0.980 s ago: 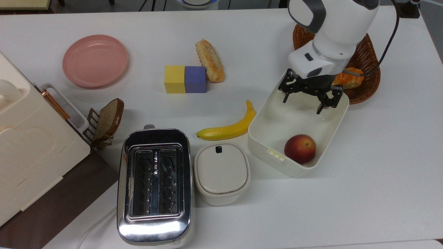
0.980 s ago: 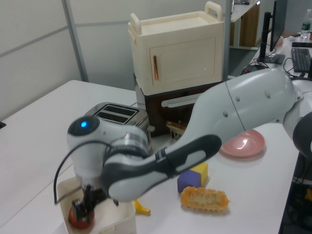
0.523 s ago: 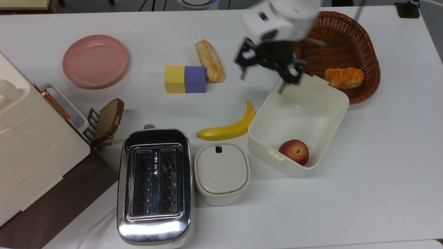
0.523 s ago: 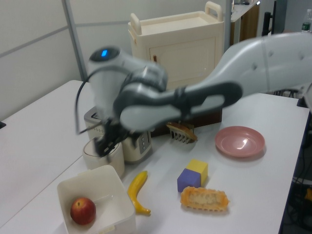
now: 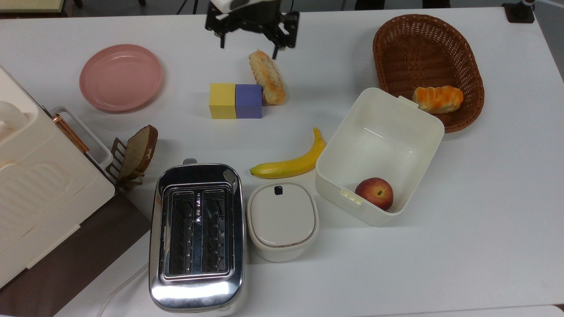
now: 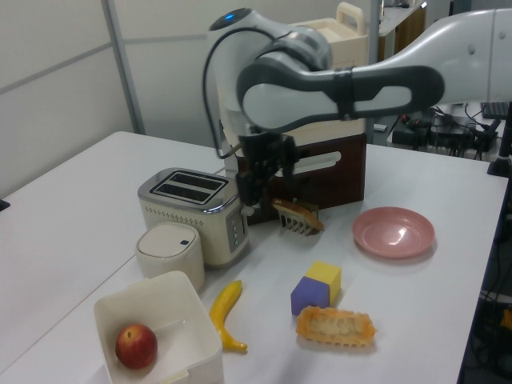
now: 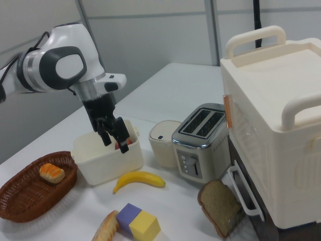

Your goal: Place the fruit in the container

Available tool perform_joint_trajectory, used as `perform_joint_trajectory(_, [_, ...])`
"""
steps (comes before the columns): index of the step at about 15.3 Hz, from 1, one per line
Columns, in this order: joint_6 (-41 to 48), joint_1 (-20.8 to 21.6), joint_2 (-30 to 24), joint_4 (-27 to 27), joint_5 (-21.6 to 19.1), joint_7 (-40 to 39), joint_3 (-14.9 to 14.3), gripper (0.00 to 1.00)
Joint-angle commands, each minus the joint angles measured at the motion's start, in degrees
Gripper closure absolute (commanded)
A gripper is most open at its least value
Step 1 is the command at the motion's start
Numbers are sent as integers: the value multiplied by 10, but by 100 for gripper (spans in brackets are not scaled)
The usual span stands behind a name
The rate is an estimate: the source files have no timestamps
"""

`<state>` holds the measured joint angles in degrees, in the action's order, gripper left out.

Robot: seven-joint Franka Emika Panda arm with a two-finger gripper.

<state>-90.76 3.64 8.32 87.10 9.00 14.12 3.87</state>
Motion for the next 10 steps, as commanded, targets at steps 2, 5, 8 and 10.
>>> perform_joint_trajectory(2, [0,-40,-90,101,-52,-81,-6,0])
perform_joint_trajectory(5, [3,-45,-92,105,-86,-132,-31,0])
perform_joint_trajectory(8, [21,-42,-93,98,-94,-137,-46,0])
perform_joint_trajectory(10, [29,-38,-90,97,-94,-132,-49,0])
